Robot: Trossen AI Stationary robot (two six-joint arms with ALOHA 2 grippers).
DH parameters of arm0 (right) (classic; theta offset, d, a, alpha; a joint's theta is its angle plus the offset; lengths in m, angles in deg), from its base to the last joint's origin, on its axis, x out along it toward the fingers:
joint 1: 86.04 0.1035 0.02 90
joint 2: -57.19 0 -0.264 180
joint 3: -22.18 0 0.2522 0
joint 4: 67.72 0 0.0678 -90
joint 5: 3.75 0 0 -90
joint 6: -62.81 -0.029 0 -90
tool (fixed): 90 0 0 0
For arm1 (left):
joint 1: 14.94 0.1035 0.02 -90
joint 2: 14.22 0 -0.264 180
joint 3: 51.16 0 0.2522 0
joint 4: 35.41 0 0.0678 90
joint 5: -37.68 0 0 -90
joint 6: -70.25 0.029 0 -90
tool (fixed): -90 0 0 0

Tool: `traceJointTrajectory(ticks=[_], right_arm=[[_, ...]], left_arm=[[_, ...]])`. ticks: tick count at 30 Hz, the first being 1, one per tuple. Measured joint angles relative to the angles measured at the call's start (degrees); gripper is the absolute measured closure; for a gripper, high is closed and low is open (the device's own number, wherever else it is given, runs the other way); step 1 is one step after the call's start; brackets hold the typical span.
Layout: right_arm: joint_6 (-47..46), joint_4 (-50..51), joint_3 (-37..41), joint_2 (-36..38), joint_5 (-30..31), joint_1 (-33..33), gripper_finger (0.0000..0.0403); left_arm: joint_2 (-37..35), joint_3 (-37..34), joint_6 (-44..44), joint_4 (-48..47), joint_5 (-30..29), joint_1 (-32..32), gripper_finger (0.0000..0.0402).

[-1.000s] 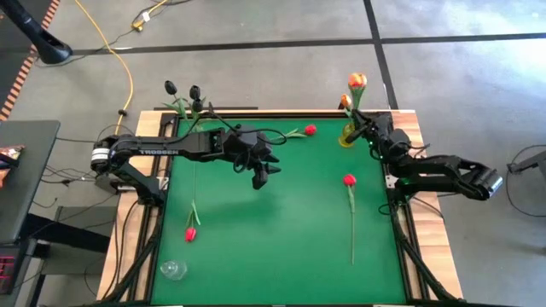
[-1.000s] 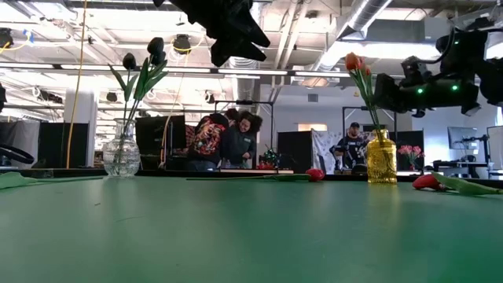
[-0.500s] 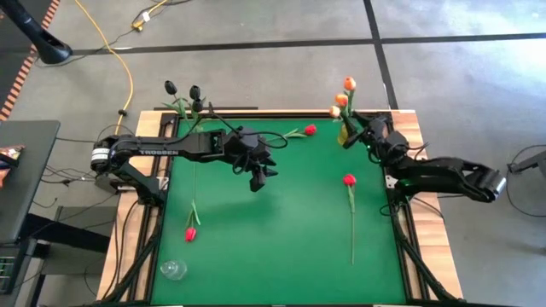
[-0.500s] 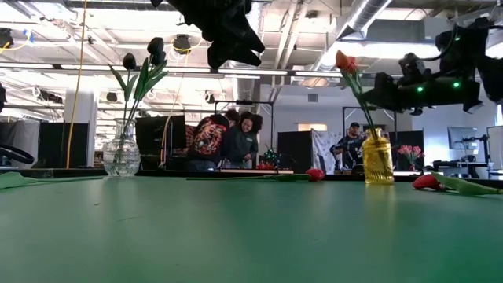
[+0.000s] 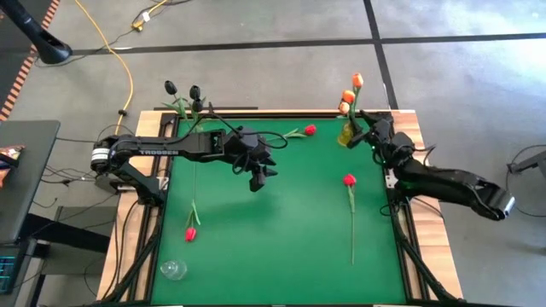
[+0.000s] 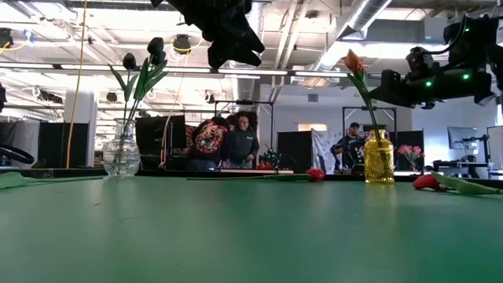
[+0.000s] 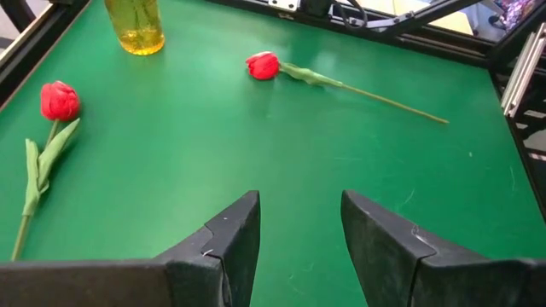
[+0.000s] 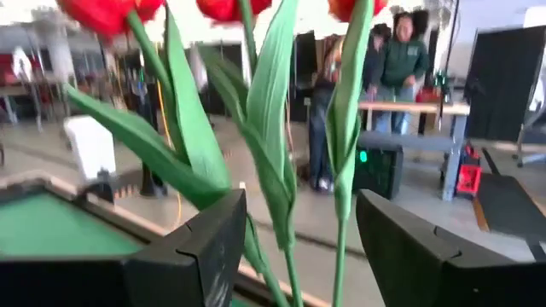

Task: Sort flowers into vase by color
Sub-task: Put the right red flower into the bottom transparent vase

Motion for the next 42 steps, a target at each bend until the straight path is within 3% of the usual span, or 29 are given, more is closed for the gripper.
traceJointTrajectory(ticks=[6,13,20,25,34,37,42], right_arm=[[-0.01,27.25,-8.65,5.3,0.08,0.31,0.0154],[0.27,56.67,-22.41,5.93,0.14,0.28,0.0154],[-0.51,78.13,-33.83,5.91,0.09,0.28,0.0154],[-8.05,92.14,-41.49,5.91,-0.9,0.31,0.0154],[-23.17,104.47,-47.34,5.93,-16.44,1.63,0.0154],[-28.29,107.3,-47.32,5.63,-19.86,5.64,0.0154],[-39.18,110.33,-47.32,4.05,-20.51,16.74,0.0154]], left_arm=[[0.0,0.0,0.04,0.0,1.37,0.0,0.0249],[0.0,0.0,1.35,0.15,1.39,0.0,0.0249],[0.0,0.0,2.73,0.26,1.12,0.0,0.0249],[0.0,0.0,3.38,0.26,0.99,0.0,0.0249],[0.0,0.0,7.94,0.28,-2.0,0.07,0.0249],[0.0,0.0,9.67,0.62,-2.63,0.07,0.0249],[0.0,0.0,10.58,2.44,-2.74,0.04,0.0249]])
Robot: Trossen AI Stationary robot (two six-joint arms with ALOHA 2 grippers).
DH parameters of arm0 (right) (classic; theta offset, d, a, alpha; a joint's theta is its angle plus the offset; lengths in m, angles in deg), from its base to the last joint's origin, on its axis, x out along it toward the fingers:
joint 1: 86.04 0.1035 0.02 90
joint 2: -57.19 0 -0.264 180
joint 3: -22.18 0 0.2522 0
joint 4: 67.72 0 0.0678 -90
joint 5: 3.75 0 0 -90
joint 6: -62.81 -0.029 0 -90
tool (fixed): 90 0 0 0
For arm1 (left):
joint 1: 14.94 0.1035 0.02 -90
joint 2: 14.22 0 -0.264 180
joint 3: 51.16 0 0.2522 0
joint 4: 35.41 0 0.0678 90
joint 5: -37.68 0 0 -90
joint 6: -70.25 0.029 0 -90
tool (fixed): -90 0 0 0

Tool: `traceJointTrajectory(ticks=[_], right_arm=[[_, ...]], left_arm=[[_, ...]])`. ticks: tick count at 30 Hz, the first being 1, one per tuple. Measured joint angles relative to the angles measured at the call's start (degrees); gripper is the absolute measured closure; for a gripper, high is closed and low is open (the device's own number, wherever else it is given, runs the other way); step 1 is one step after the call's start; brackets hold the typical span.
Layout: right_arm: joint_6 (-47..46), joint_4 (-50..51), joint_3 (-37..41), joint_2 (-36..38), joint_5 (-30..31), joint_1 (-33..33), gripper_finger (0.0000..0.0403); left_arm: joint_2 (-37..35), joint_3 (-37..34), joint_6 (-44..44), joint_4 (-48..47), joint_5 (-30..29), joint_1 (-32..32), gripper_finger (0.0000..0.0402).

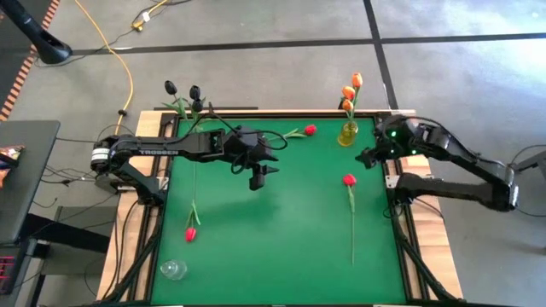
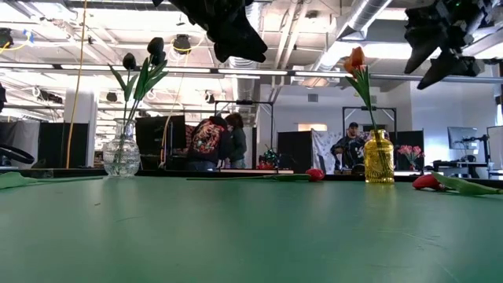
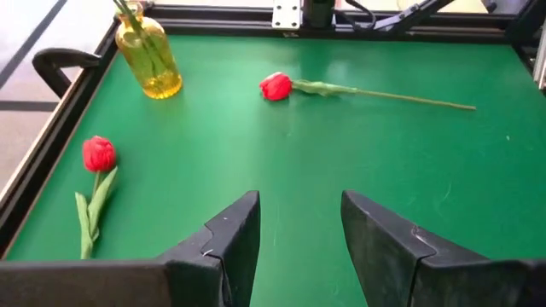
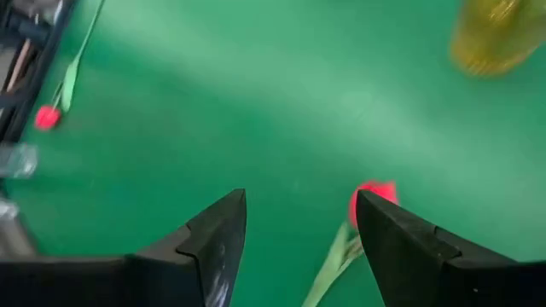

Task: Sort flowers into vase by color
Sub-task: Put the right red flower into the bottom transparent vase

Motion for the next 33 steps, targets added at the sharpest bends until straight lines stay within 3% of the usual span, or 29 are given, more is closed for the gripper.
traceJointTrajectory(ticks=[9,15,25,33], right_arm=[[-25.1,0.38,0.0,-7.89,0.09,22.25,0.0154],[-36.49,0.58,0.0,-17.33,0.44,32.3,0.0154],[-40.64,2.24,0.02,-31.48,4.88,39.21,0.0154],[-45.93,-7.2,8.25,-34.01,5.38,40.57,0.0154]], left_arm=[[0.0,0.0,0.02,-0.45,1.05,0.0,0.0249],[0.0,0.0,-0.07,-0.47,1.3,-0.02,0.0249],[0.0,0.0,-0.22,-0.23,6.44,-0.25,0.0249],[0.0,0.0,-0.27,-0.76,6.79,-1.65,0.0249]])
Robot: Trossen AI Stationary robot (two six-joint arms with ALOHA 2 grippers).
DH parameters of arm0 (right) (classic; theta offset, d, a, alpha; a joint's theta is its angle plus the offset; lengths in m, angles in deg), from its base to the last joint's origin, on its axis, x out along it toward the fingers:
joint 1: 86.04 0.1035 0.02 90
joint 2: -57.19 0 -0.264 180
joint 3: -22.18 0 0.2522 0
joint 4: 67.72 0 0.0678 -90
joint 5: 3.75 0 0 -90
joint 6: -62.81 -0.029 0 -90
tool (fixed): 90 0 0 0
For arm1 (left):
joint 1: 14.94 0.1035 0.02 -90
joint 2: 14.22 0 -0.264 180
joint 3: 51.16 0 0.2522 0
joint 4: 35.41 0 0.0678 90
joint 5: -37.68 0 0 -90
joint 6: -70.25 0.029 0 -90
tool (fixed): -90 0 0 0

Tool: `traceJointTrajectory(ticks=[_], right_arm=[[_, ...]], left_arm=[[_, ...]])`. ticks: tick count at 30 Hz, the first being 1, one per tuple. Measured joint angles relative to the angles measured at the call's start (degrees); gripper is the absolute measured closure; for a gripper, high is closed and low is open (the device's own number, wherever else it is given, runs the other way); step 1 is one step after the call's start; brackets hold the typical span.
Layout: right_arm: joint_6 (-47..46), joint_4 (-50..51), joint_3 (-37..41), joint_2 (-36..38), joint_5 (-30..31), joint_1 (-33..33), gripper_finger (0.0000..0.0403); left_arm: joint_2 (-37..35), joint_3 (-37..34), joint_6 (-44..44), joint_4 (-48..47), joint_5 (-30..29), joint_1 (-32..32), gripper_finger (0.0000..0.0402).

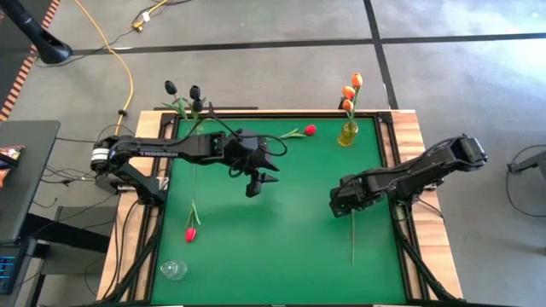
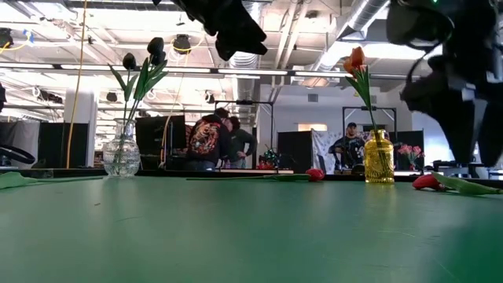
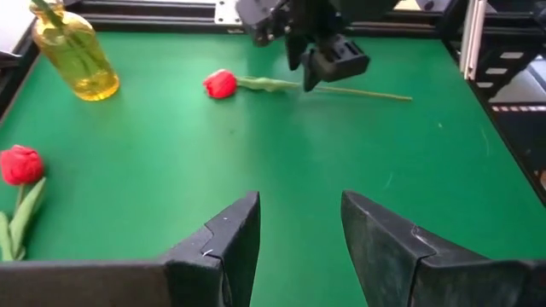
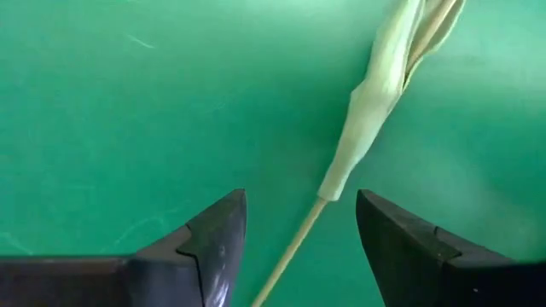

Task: Sort flowers into vase by color
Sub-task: Put the right red flower into the bottom transparent vase

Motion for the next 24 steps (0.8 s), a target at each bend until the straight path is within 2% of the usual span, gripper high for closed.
traceJointTrajectory(ticks=[8,13,18,24], right_arm=[[-5.99,-1.74,4.94,-0.07,4.22,1.56,0.0155],[-6.44,-5.62,8.59,-0.09,4.33,2.29,0.0172],[-6.59,-10.69,11.56,0.17,4.5,2.56,0.0211],[-6.21,-9.22,12.03,0.17,5.09,2.49,0.0294]], left_arm=[[0.0,0.0,0.27,-0.27,-0.01,-0.49,0.0249],[0.0,0.0,0.18,0.09,-0.35,-0.47,0.0249],[0.0,0.0,-1.17,0.09,-1.12,-0.47,0.0249],[0.0,0.0,-2.83,0.07,-1.43,-0.47,0.0249]])
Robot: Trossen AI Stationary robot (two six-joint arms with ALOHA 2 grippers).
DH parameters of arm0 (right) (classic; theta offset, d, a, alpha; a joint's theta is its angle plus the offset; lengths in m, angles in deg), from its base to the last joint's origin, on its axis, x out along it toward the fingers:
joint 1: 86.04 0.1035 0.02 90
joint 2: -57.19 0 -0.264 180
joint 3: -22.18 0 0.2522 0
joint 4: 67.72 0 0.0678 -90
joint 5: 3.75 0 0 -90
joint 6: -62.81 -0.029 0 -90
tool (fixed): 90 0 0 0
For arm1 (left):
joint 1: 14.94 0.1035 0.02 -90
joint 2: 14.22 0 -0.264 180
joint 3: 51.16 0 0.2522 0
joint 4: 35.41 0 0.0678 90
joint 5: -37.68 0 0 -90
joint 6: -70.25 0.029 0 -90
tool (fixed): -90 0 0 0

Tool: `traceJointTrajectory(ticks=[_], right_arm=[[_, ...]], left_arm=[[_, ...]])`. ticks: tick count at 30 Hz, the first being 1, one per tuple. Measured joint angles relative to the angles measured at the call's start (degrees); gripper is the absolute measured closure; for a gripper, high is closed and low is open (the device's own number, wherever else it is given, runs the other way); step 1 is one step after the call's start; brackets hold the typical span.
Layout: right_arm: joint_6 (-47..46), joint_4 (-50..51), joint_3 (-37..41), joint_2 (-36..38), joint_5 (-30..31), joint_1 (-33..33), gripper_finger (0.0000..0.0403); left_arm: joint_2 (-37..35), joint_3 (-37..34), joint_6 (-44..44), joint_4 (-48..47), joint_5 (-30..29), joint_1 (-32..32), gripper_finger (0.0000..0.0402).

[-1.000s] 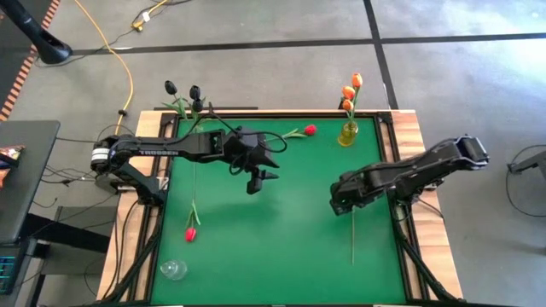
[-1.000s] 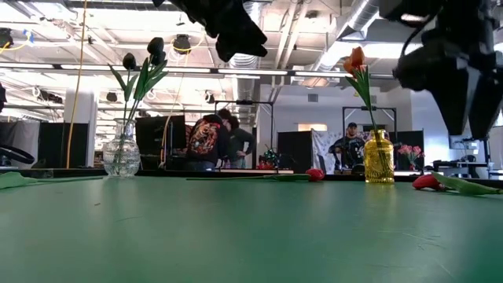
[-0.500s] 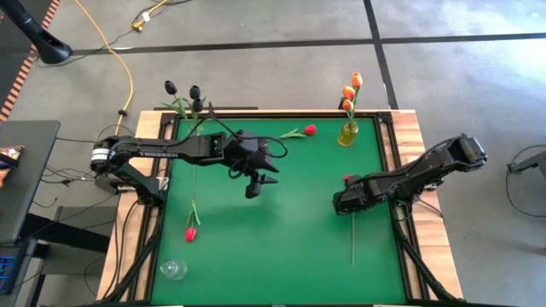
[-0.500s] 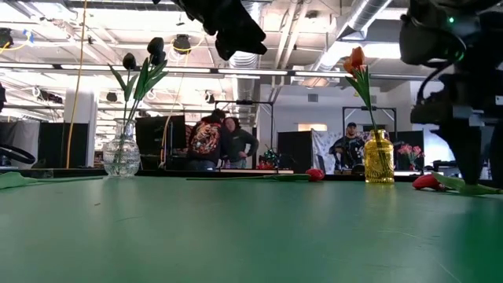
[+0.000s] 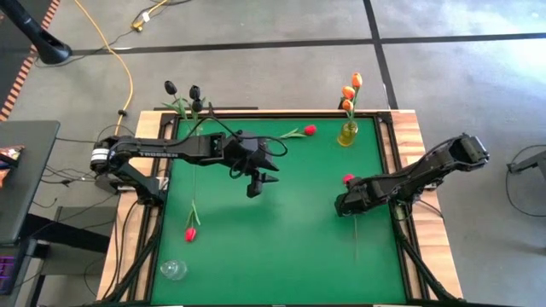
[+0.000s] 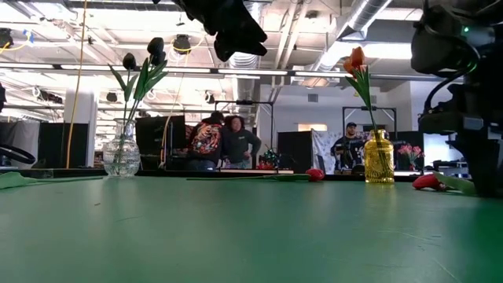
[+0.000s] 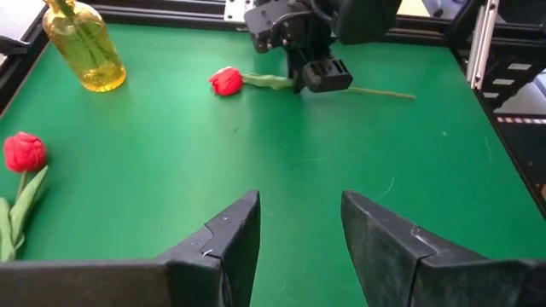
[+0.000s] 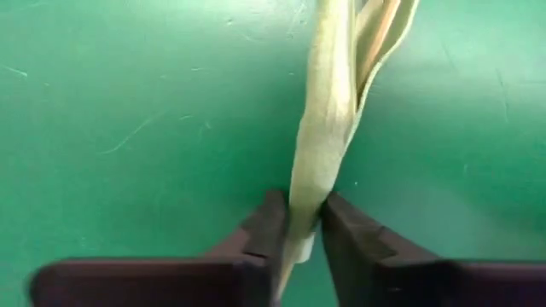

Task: Sort flowers into vase by color
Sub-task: Put the right red flower into the bottom transparent vase

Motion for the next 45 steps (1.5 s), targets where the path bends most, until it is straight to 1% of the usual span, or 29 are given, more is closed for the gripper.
traceJointTrajectory(ticks=[4,6,11,16,20,24,28,31,34,38,42,45], right_arm=[[1.57,-1.11,0.04,-0.02,0.41,0.0,0.0353],[1.58,-1.29,-0.35,-0.04,0.42,0.0,0.0371],[3.14,-0.88,-2.91,-0.29,0.44,0.0,0.0372],[4.59,-1.49,-7.28,-0.3,1.7,-0.02,0.0354],[6.84,-1.51,-12.28,-0.26,6.63,-0.01,0.0358],[11.56,-1.44,-17.47,0.98,13.69,-0.65,0.0365],[18.78,-1.89,-22.41,3.55,20.74,-2.15,0.0362],[25.37,-2.96,-25.51,6.06,24.65,-3.53,0.0361],[33.94,-7.68,-27.25,8.72,26.78,-5.05,0.0361],[48.68,-21.37,-27.45,12.19,26.49,-7.3,0.0361],[61.32,-35.61,-27.47,14.08,21.73,-9.05,0.0361],[65.68,-43.74,-27.5,14.25,17.2,-10.49,0.0361]], left_arm=[[0.0,0.0,-0.8,0.0,0.0,-0.1,0.0249],[0.0,0.0,-0.87,0.0,0.0,-0.19,0.0249],[0.0,0.0,-1.25,0.02,-0.07,-0.24,0.0249],[0.0,0.0,-0.73,0.64,-0.11,-0.24,0.0249],[0.0,0.0,-0.79,1.37,-0.06,-0.24,0.0249],[0.0,0.0,-2.02,1.81,0.2,-0.24,0.0249],[0.0,0.0,-3.48,1.84,0.32,-0.38,0.0249],[0.0,0.0,-4.85,2.24,0.33,-0.61,0.0249],[0.0,0.0,-7.14,4.9,0.73,-0.63,0.0249],[0.0,0.0,-9.59,11.66,2.88,-0.63,0.0249],[0.0,0.0,-10.93,18.26,3.47,-0.63,0.0249],[0.0,0.0,-11.32,22.17,3.44,-0.63,0.0249]])
